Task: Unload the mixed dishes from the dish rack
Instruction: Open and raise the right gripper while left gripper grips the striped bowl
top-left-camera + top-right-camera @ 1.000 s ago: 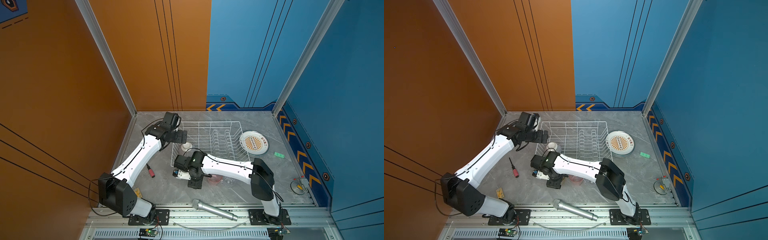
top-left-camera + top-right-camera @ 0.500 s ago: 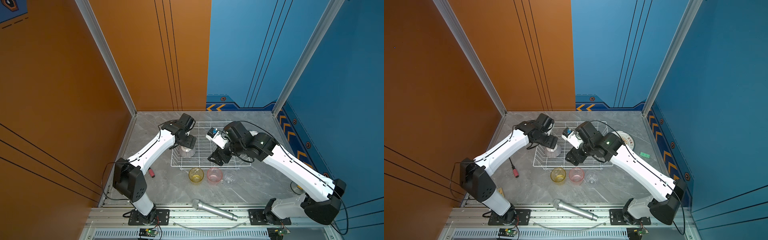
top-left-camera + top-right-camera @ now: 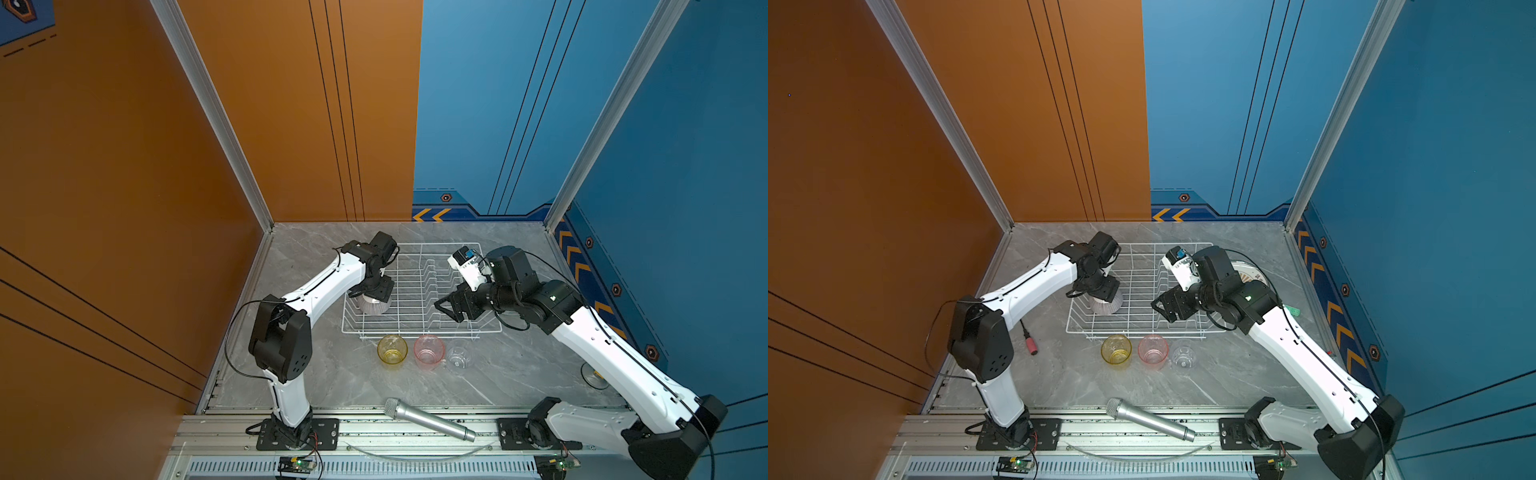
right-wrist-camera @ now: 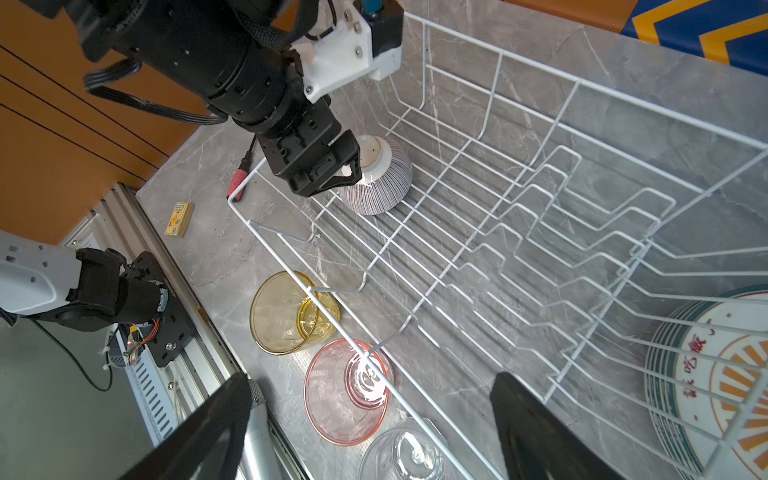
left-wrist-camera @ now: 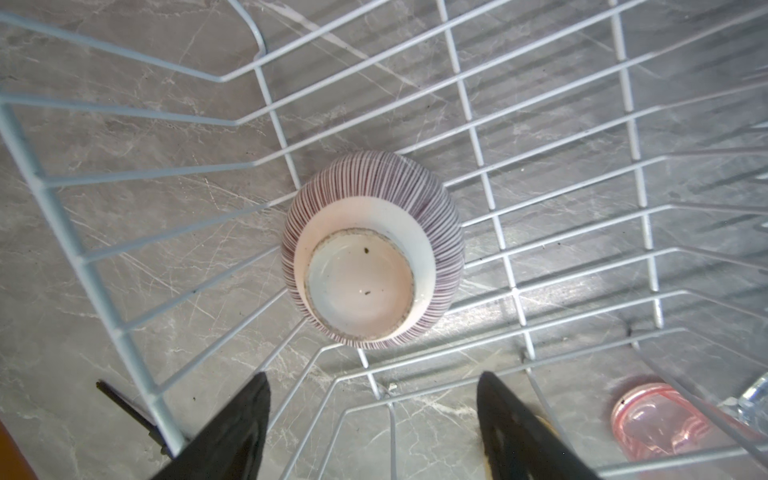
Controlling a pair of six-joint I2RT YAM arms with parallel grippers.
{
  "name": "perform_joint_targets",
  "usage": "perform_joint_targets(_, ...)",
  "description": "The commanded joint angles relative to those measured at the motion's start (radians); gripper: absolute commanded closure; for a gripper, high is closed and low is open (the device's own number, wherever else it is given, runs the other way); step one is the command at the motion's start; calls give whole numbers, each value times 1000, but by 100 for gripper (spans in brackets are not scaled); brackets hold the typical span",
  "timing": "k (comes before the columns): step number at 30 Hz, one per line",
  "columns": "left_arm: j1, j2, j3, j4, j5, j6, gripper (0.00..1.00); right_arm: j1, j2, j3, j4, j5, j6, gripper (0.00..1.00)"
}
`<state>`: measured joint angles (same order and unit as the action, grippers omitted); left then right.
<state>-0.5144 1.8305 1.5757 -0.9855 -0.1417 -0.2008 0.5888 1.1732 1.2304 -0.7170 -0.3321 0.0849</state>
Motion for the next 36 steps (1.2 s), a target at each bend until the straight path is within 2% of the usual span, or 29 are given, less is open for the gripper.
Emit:
perform_joint_targets(1,15,40,43,-25,6,-8,25,-20,-24,-29,42,-33,27,11)
perform_joint_targets(11,39,123,105,-24,48,-2,28,-69,-46,-70,71,-61,40,11)
perform_joint_targets(14,45,136,109,-25,61,-3,32,-79,-46,-77,76,-69,44,11)
perform_joint_targets(22,52,147,101,-25,60,0,34,-106,-47,-90,92,-92,50,11)
perform_joint_targets(36,57,185,119,-23,82,18,46,-121,-46,-119,116,-102,68,11)
